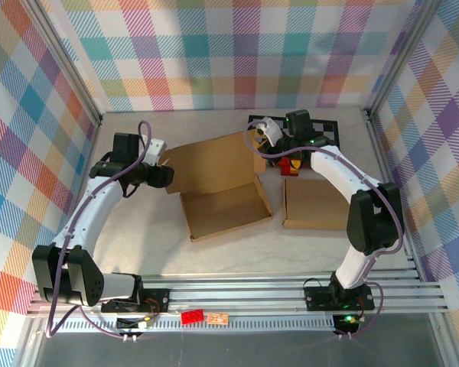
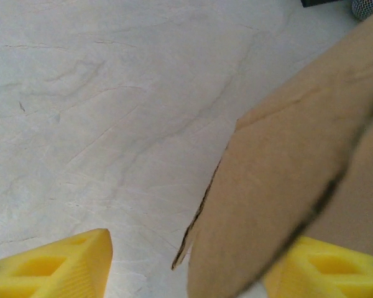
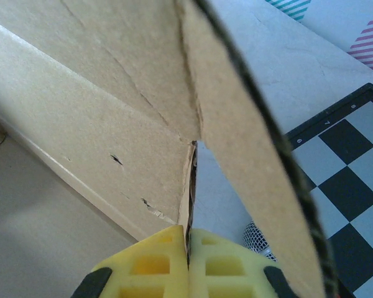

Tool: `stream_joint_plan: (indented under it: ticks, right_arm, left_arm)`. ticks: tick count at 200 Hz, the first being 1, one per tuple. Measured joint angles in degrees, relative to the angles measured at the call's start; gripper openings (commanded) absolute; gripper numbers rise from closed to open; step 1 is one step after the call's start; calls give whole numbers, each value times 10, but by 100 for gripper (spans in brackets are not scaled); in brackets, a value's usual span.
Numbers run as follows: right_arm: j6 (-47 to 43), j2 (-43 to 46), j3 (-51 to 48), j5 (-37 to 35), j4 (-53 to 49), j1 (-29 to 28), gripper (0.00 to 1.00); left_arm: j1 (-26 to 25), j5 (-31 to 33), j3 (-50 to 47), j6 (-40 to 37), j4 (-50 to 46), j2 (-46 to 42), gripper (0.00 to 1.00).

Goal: Fold the paper box

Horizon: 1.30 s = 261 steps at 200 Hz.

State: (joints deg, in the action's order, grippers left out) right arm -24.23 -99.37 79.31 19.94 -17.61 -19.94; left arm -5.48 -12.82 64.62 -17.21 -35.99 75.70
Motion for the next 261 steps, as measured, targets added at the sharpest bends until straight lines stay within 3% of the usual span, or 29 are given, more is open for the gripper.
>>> stream_joint_plan:
  ticks: [72, 164, 206, 261]
  right_arm:
    - [8, 0, 0, 0, 0, 0, 0]
    - [21, 0, 0, -8, 2, -9, 0]
    - [35, 0, 0, -19, 5, -17, 0]
    - [104, 0, 0, -66, 13, -31, 0]
  left_arm:
    - [0, -14, 1, 15, 0, 33, 29]
    - [0, -42, 11, 31, 0, 34, 17]
    - [-9, -45, 13, 49, 0, 34, 16]
    - [-56, 32, 24, 110, 1, 34, 9]
